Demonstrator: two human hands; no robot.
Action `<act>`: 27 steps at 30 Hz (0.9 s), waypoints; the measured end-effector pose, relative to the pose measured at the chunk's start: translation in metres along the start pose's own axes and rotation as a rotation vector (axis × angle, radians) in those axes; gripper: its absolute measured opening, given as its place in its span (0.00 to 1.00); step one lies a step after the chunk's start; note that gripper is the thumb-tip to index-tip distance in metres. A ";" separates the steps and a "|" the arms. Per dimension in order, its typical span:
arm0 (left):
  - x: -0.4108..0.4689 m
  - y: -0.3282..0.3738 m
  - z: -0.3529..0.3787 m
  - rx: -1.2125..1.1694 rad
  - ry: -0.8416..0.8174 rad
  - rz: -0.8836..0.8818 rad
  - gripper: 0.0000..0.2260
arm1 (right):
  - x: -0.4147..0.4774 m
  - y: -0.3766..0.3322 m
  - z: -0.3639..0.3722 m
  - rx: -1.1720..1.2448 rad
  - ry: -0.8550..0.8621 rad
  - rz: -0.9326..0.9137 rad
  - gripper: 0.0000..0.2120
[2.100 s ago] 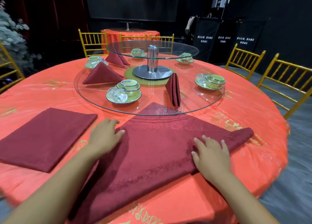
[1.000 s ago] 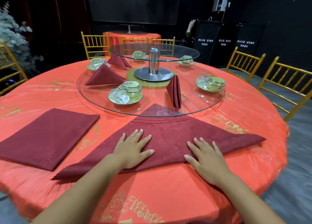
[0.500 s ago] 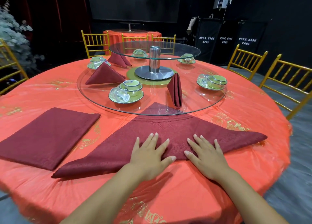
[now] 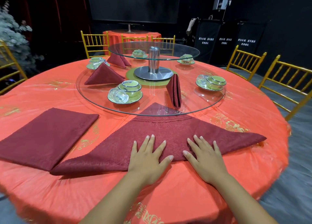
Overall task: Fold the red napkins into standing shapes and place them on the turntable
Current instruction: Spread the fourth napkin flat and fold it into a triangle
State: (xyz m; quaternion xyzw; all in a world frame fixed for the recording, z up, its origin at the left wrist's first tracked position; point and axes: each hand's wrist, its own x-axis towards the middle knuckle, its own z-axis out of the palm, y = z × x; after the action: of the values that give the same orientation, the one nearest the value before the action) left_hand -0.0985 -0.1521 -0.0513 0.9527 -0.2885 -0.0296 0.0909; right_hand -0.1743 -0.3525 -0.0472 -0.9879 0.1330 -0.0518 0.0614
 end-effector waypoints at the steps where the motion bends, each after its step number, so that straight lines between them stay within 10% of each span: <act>1: 0.000 0.000 0.000 -0.005 0.001 -0.005 0.34 | 0.000 -0.001 -0.002 -0.003 0.008 -0.009 0.36; 11: 0.001 -0.001 0.001 0.042 0.000 -0.013 0.28 | -0.021 -0.025 0.000 -0.016 -0.105 -0.374 0.31; 27: 0.002 -0.001 0.002 0.067 0.006 -0.026 0.31 | 0.009 0.152 -0.019 -0.088 -0.212 0.168 0.31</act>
State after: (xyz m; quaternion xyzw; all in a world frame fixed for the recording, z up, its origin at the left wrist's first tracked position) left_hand -0.0967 -0.1532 -0.0537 0.9590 -0.2766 -0.0183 0.0593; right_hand -0.2070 -0.5023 -0.0479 -0.9749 0.2101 0.0638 0.0357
